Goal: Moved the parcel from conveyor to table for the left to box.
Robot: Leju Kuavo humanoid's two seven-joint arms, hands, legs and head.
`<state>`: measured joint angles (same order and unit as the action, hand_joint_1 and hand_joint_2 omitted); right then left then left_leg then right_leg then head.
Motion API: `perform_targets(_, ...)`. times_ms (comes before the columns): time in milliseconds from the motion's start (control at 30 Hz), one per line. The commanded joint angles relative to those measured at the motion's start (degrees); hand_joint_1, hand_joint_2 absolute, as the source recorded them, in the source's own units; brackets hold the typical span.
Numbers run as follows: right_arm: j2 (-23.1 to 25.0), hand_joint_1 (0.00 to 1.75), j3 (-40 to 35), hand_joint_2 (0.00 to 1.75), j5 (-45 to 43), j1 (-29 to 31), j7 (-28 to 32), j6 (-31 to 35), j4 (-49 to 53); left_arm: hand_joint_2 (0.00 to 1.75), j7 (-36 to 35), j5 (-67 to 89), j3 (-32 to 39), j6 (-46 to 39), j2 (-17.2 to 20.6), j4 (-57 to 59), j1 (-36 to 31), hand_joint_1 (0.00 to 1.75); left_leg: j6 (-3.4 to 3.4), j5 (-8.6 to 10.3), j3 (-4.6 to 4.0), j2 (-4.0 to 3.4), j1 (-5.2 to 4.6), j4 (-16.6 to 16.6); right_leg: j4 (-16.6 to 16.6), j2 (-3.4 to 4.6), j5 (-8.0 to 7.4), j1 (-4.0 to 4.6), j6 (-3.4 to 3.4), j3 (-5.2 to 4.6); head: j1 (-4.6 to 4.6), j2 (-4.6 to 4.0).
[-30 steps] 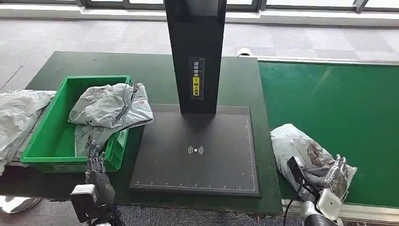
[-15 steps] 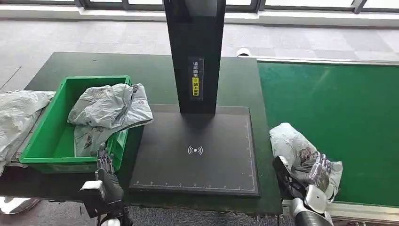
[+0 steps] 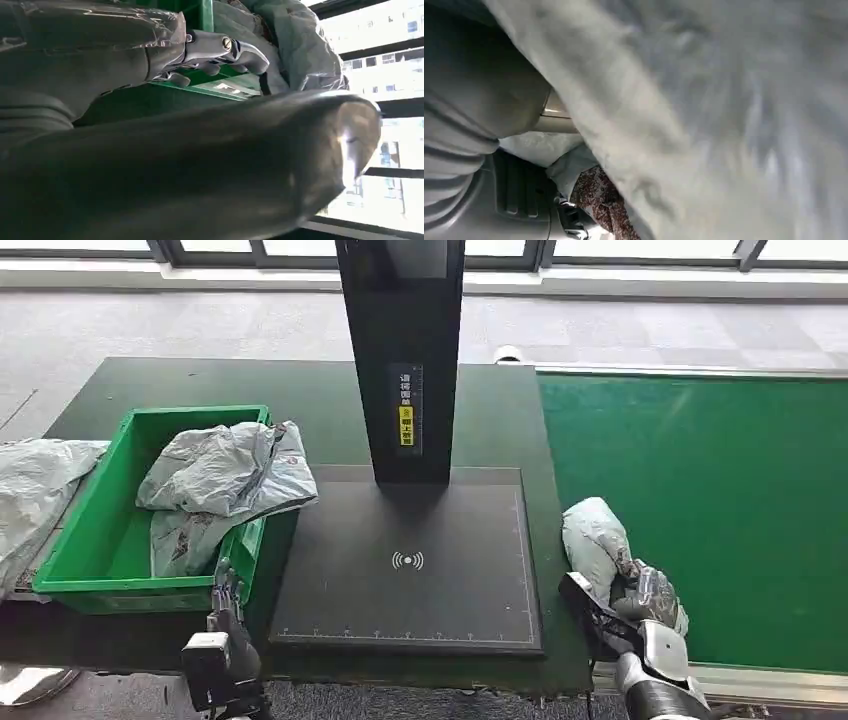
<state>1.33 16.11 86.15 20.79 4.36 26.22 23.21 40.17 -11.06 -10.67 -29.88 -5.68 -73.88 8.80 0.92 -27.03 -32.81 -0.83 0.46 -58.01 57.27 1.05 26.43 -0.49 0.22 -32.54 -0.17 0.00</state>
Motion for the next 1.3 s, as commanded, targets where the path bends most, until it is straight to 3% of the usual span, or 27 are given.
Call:
perform_targets(33, 6.4, 1.75, 10.5, 1.75, -24.0, -3.5, 30.2, 13.8, 19.0, 0.0, -0.2, 1.2, -4.2, -1.7, 1.8, -1.8, 3.6, 0.0, 0.06, 0.0, -0.16, -0.12, -0.03, 0.0, 0.1, 0.09, -0.03, -0.02, -0.09, -0.28, -0.02, 0.0)
perform_targets(67, 6.7, 1.75, 11.8, 1.75, -27.3, -3.8, 34.0, 13.8, 19.2, 0.0, -0.2, 1.3, -4.1, -1.4, 1.3, -1.2, 2.6, 0.0, 0.05, 0.04, -0.19, 0.05, -0.05, 0.0, 0.1, -0.05, 0.0, -0.04, -0.09, -0.31, -0.02, -0.02)
perform_targets(133, 6.7, 1.75, 11.8, 1.75, -27.3, -3.8, 34.0, 13.8, 19.2, 0.0, -0.2, 1.3, -4.1, -1.4, 1.3, -1.2, 2.6, 0.0, 0.07, 0.19, 0.16, 0.27, -0.01, 0.1, 0.0, -0.29, 0.0, 0.0, -0.11, -0.38, -0.02, 0.0)
perform_targets(333, 6.7, 1.75, 11.8, 1.75, -27.3, -3.8, 34.0, 13.8, 19.2, 0.0, -0.2, 1.3, -4.1, -1.4, 1.3, -1.2, 2.6, 0.0, 0.07, 0.22, -0.04, 0.37, -0.02, 0.0, 0.1, -0.36, -0.04, -0.01, -0.12, -0.53, -0.02, 0.0)
perform_targets(467, 4.6, 1.75, 0.2, 1.75, -50.4, -11.1, 35.6, 13.8, 31.8, 0.0, -0.2, 3.1, -2.5, 1.1, -1.9, 0.6, -0.8, 0.0, 0.06, 0.27, -0.16, 0.65, -0.03, 0.0, 0.1, -0.66, 0.01, -0.04, -0.11, -0.56, -0.02, 0.0)
perform_targets(533, 0.5, 1.75, -9.7, 1.75, -68.3, -14.5, 35.6, 13.8, 38.4, 0.0, -0.2, 3.8, -2.1, 1.4, -2.6, 0.9, -1.9, 0.0, 0.04, 0.29, -0.19, 0.75, -0.04, 0.0, 0.0, -0.74, 0.01, -0.07, -0.1, -0.59, -0.02, -0.02)
perform_targets(600, -0.6, 1.75, -12.8, 1.75, -73.7, -16.9, 35.6, 13.8, 44.9, 0.0, -0.2, 4.1, -1.4, 2.0, -3.0, 0.5, -2.3, 0.0, -0.09, 0.34, -0.33, 1.1, -0.07, 0.0, 0.1, -1.14, 0.05, -0.16, -0.05, -0.57, -0.02, 0.0)
perform_targets(667, 2.3, 1.75, -11.2, 1.75, -72.2, -20.2, 35.6, 13.8, 56.5, 0.0, -0.2, 4.9, -0.2, 3.4, -3.5, 0.0, -2.3, 0.0, -0.13, 0.32, -0.32, 0.97, -0.08, 0.0, 0.0, -0.99, 0.03, -0.2, -0.05, -0.6, 0.0, 0.0)
perform_targets(800, 6.3, 1.75, -10.9, 1.75, -64.7, -23.6, 35.6, 13.8, 66.7, 0.0, -0.2, 6.1, 1.1, 6.0, -4.0, 0.1, -2.6, 0.0, -0.1, 0.31, -0.44, 0.94, -0.15, 0.0, 0.1, -0.93, 0.03, -0.29, -0.07, -0.78, -0.02, 0.0)
perform_targets(933, 6.4, 1.75, -14.2, 1.75, -63.0, -23.8, 35.6, 13.8, 68.1, 0.0, -0.2, 7.5, 1.5, 7.4, -4.7, -1.7, -2.5, 0.0, -0.09, 0.3, -0.42, 0.9, -0.11, 0.0, 0.1, -0.89, 0.05, -0.22, -0.03, -0.76, 0.0, 0.0)
perform_targets(1033, 8.6, 1.75, -15.1, 1.75, -53.5, -22.5, 35.6, 13.8, 68.5, 0.0, -0.2, 8.1, 1.9, 9.1, -5.2, -2.0, -2.5, 0.0, -0.1, 0.31, -0.31, 0.89, -0.09, 0.0, 0.0, -0.87, 0.04, -0.17, -0.04, -0.63, -0.02, -0.02)
perform_targets(1300, 8.1, 1.75, -17.5, 1.75, -54.8, -21.8, 35.6, 13.8, 67.0, 0.0, -0.2, 8.3, 2.0, 9.4, -5.3, -1.9, -2.6, 0.0, -0.14, 0.34, -0.35, 0.9, -0.1, 0.0, 0.1, -0.9, 0.05, -0.24, -0.04, -0.65, -0.02, -0.02)
